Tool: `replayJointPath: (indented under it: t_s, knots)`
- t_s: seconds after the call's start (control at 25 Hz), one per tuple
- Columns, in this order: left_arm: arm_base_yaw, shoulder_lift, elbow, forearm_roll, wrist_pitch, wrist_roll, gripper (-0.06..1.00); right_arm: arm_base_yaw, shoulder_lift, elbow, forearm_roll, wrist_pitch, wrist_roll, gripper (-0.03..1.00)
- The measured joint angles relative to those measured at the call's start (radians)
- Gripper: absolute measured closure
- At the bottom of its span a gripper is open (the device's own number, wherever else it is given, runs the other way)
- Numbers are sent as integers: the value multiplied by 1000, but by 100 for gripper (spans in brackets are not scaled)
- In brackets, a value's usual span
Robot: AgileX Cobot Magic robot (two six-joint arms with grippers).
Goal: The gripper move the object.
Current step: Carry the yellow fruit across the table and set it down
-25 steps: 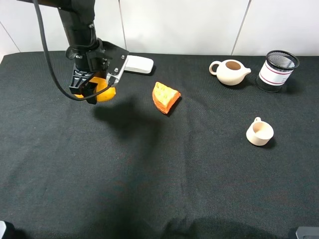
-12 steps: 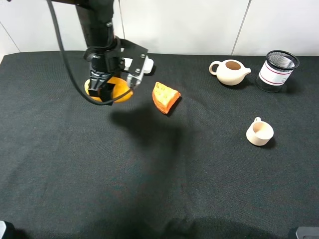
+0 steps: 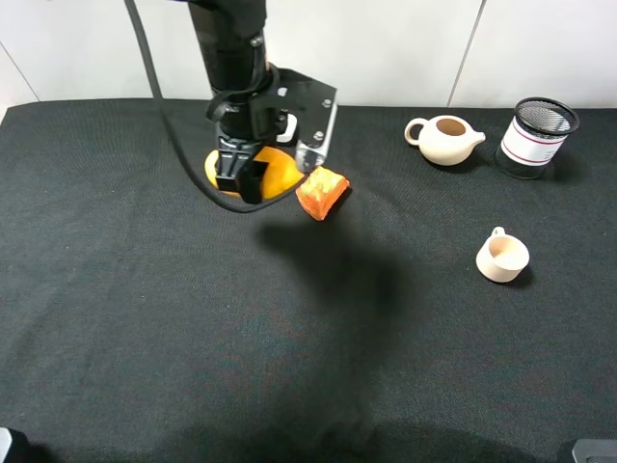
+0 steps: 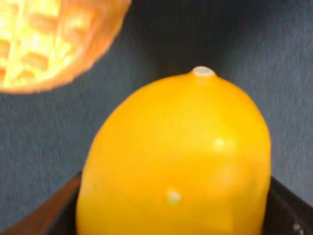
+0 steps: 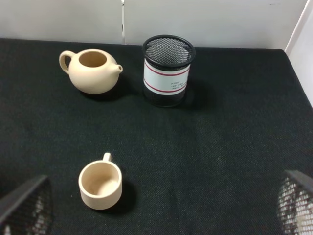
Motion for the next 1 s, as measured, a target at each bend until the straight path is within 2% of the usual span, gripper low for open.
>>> replayJointPath:
  t_s: [0.16, 0.44, 1.0]
  knots:
    - [-33, 0, -1, -14, -39, -58, 26, 0, 0, 0, 0, 0, 0, 27]
    - [-91, 0, -1, -17, -139, -225, 26, 0, 0, 0, 0, 0, 0, 27]
    - [-194, 0, -1, 26, -330, -644, 26, 0, 0, 0, 0, 0, 0, 27]
